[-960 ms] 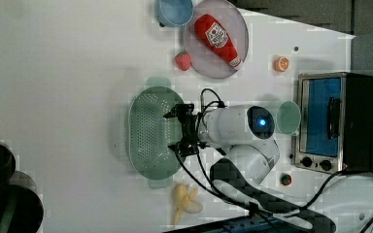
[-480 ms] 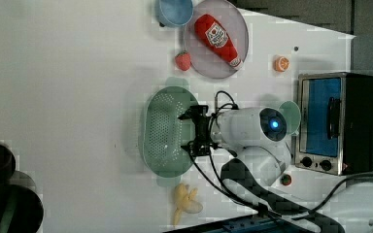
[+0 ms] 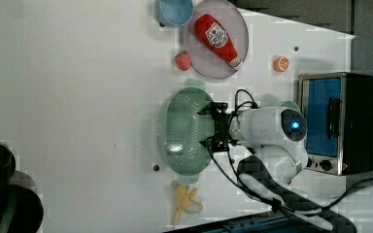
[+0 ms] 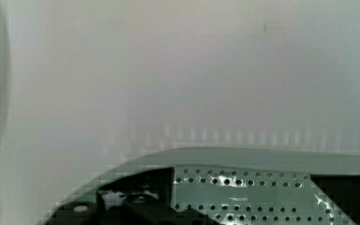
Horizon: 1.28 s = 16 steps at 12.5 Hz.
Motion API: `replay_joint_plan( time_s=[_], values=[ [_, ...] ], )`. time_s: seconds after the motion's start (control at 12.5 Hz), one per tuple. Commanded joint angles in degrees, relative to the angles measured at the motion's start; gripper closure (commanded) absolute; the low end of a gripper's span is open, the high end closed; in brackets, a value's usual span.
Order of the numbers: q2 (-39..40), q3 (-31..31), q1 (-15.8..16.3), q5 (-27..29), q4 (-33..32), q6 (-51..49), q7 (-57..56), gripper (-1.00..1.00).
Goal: Drag strainer left to right.
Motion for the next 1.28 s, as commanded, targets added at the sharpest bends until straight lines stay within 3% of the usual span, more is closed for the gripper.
replay_joint_plan(
  time_s=[0.08, 1.28],
  values=[
    [-1.47, -4.18, -1.78, 0.06, -0.99, -0.64, -6.13, -1.0],
    [-2.21, -22.79, -2.37, 0.05, -2.24, 0.98, -24.3, -1.0]
  ],
)
